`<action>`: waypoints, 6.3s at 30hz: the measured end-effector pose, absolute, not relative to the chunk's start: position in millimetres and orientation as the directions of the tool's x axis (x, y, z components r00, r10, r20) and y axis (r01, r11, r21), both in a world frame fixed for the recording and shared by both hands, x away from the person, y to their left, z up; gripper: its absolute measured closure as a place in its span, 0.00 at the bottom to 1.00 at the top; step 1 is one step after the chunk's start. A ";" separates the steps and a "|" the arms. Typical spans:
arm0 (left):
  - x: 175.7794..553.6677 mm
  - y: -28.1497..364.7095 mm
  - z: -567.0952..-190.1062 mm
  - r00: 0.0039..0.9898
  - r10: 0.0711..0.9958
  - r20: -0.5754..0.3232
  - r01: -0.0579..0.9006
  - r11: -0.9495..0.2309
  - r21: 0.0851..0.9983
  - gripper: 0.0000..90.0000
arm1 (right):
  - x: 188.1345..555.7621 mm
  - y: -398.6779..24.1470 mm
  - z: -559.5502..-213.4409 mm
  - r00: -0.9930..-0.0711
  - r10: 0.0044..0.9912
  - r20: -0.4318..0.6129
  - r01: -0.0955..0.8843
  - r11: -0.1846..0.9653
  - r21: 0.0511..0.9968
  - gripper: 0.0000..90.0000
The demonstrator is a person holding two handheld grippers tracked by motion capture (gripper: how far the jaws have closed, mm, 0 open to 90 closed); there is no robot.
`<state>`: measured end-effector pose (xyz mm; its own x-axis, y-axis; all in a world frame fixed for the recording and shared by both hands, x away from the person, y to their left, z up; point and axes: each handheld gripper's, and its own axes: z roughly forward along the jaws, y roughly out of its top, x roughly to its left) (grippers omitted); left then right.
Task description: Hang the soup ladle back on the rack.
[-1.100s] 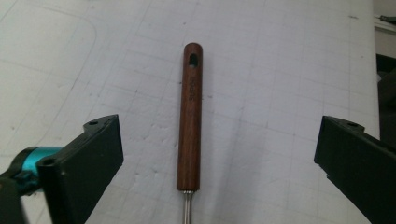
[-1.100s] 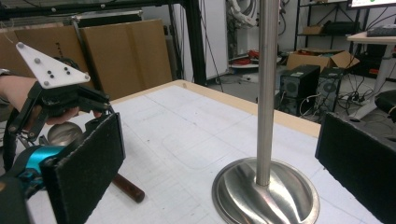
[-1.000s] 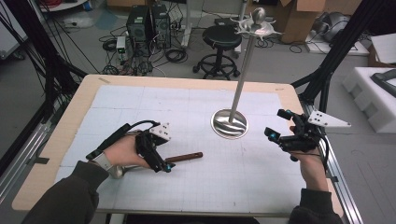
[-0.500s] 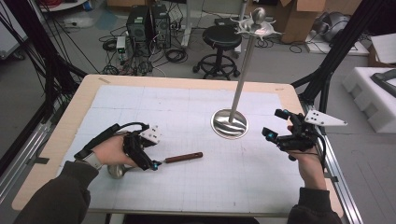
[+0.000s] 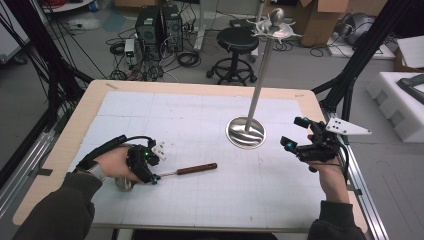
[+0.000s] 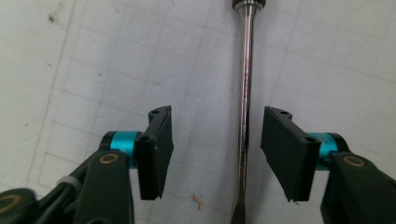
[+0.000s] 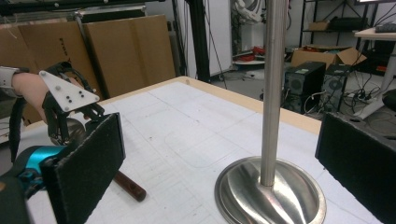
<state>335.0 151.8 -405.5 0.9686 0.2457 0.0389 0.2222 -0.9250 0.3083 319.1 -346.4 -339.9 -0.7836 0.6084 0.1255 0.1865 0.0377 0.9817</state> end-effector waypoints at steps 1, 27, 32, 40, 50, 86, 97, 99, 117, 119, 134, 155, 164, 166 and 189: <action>334.5 152.1 -405.9 0.969 0.244 0.043 0.221 -0.928 0.299 0.54 | 319.3 -346.0 -340.1 -0.784 0.609 0.125 0.186 0.039 0.982 0.00; 328.2 147.6 -407.5 0.970 0.243 0.005 0.240 -0.961 0.136 0.92 | 320.1 -343.6 -342.0 -0.783 0.611 0.122 0.193 0.052 0.980 0.00; 326.2 149.3 -407.4 0.970 0.245 0.016 0.240 -0.959 0.149 0.94 | 320.0 -345.4 -342.3 -0.778 0.616 0.125 0.194 0.046 0.980 0.00; 326.6 156.2 -405.0 0.955 0.292 0.047 0.277 -0.940 0.201 0.94 | 322.1 -349.8 -345.5 -0.776 0.615 0.137 0.203 0.038 0.979 0.00; 322.0 172.3 -386.3 0.936 0.349 0.038 0.311 -0.875 0.370 0.94 | 322.2 -352.7 -345.9 -0.770 0.621 0.145 0.205 0.026 0.978 0.00; 308.4 181.2 -377.0 0.810 0.585 -0.044 0.278 -0.317 0.907 0.94 | 322.4 -350.3 -346.7 -0.773 0.619 0.141 0.206 0.034 0.978 0.00; 307.7 164.1 -383.2 0.757 0.652 -0.045 0.251 -0.227 0.941 0.94 | 321.6 -351.6 -346.0 -0.773 0.618 0.142 0.204 0.031 0.978 0.00; 308.0 161.8 -380.4 0.758 0.652 -0.034 0.237 -0.226 0.945 0.94 | 321.6 -351.9 -346.0 -0.773 0.619 0.140 0.202 0.031 0.979 0.00; 319.6 137.2 -352.9 0.789 0.614 -0.008 0.210 -0.258 0.943 0.94 | 321.5 -351.9 -345.8 -0.772 0.620 0.140 0.201 0.030 0.979 0.00; 320.5 135.5 -351.6 0.787 0.617 -0.007 0.211 -0.258 0.943 0.94 | 321.3 -351.9 -345.7 -0.773 0.619 0.141 0.202 0.029 0.979 0.00; 330.4 116.9 -333.3 0.800 0.599 -0.033 0.200 -0.214 0.956 0.94 | 320.3 -353.2 -344.8 -0.772 0.619 0.143 0.198 0.020 0.980 0.00; 356.1 91.1 -318.0 0.818 0.572 -0.060 0.222 -0.217 0.951 0.94 | 320.8 -352.1 -344.7 -0.779 0.609 0.145 0.192 0.012 0.981 0.00; 366.5 70.7 -304.7 0.820 0.571 -0.037 0.203 -0.230 0.952 0.94 | 321.5 -350.1 -345.8 -0.783 0.604 0.147 0.198 0.018 0.980 0.00; 367.9 67.8 -301.4 0.817 0.576 -0.028 0.196 -0.231 0.953 0.94 | 321.0 -351.8 -345.4 -0.782 0.605 0.151 0.197 0.010 0.980 0.00; 386.7 29.5 -289.7 0.816 0.578 -0.007 0.189 -0.255 0.948 0.94 | 316.2 -353.7 -339.5 -0.795 0.585 0.161 0.176 -0.033 0.984 0.00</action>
